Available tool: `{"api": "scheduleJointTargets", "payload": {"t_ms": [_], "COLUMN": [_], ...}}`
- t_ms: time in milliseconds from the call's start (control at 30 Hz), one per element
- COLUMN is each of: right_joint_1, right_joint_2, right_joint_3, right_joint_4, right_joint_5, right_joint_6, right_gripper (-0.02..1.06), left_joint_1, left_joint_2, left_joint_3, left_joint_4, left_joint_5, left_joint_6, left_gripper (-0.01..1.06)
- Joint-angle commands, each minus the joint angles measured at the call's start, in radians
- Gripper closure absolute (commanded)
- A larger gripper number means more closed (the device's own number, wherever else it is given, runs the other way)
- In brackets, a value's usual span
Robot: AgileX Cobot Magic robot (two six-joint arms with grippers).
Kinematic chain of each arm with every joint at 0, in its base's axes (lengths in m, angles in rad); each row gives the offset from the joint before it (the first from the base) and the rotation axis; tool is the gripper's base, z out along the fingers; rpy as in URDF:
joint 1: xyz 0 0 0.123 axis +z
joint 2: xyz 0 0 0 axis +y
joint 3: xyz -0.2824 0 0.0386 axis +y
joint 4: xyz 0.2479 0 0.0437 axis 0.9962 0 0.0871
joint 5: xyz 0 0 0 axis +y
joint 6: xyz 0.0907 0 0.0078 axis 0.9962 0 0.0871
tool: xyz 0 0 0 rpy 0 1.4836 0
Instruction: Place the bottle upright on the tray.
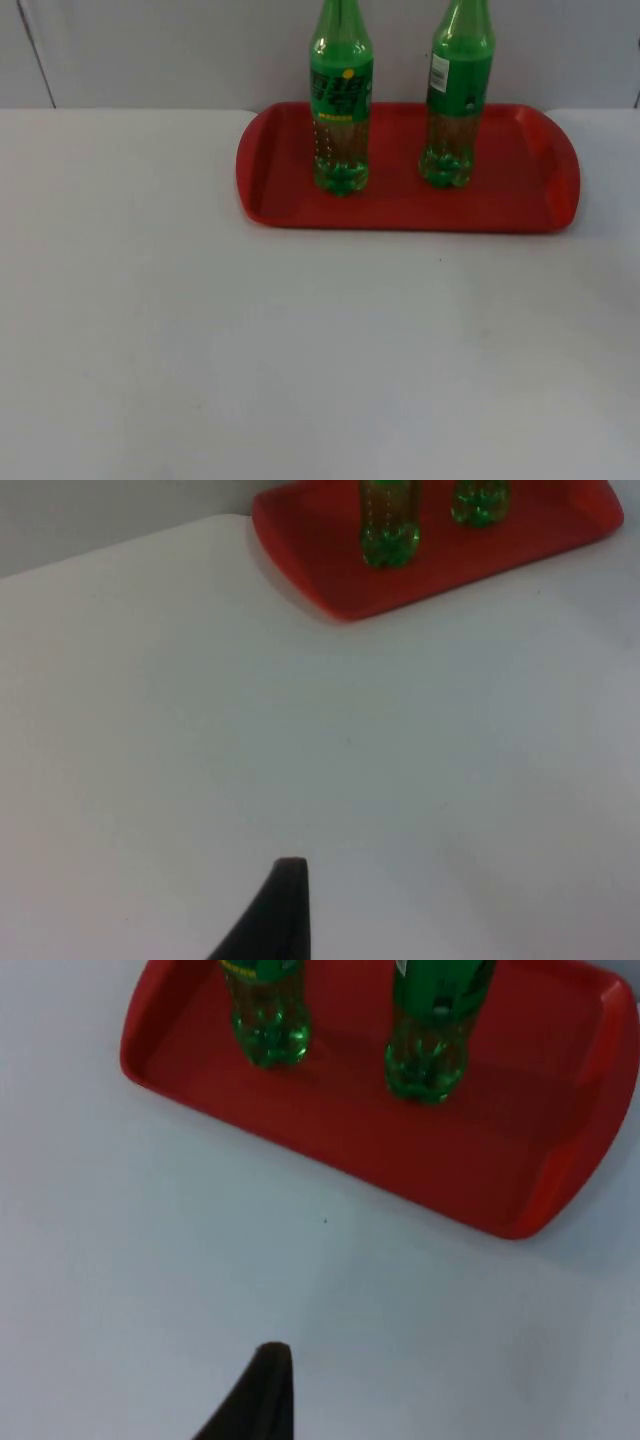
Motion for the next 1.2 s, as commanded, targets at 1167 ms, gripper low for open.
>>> {"api": "scheduleJointTargets", "payload": {"t_ms": [1167], "right_joint_1": [0.000], "right_joint_2": [-0.956], "right_joint_3": [0.326], "right_joint_4": [0.020], "right_joint_5": [0.291], "right_joint_6": [-0.005], "right_gripper": [-0.01], "left_joint_1": [0.001], "left_joint_2": [-0.004], "left_joint_3": [0.004], "left_joint_4": [0.001], "left_joint_5": [-0.002], "left_joint_6": [-0.001], "left_gripper": [0.04]}}
